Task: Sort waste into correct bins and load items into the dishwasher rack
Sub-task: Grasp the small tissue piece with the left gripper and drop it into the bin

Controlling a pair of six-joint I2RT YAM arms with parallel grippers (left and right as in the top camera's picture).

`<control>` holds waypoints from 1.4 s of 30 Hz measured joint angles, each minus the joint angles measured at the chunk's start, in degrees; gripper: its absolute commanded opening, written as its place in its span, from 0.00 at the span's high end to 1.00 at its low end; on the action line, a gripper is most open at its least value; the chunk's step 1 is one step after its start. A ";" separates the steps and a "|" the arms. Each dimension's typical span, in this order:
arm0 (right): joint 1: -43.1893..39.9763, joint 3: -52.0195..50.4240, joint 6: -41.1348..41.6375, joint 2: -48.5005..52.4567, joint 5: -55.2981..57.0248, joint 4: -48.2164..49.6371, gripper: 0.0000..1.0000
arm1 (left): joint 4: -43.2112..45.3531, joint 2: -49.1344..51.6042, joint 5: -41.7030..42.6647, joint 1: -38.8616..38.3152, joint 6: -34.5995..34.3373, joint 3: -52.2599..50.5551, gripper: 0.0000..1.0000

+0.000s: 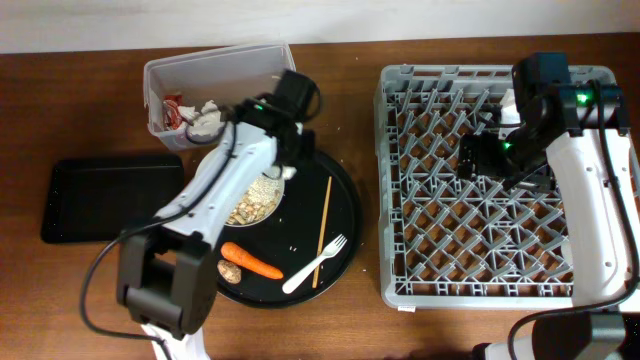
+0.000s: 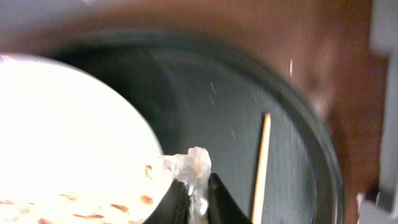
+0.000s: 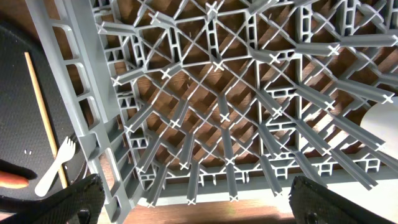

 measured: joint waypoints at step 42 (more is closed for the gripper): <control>0.00 -0.02 -0.79 0.00 0.00 -0.13 0.01 | 3.69 -2.58 -1.18 14.34 1.33 1.05 0.19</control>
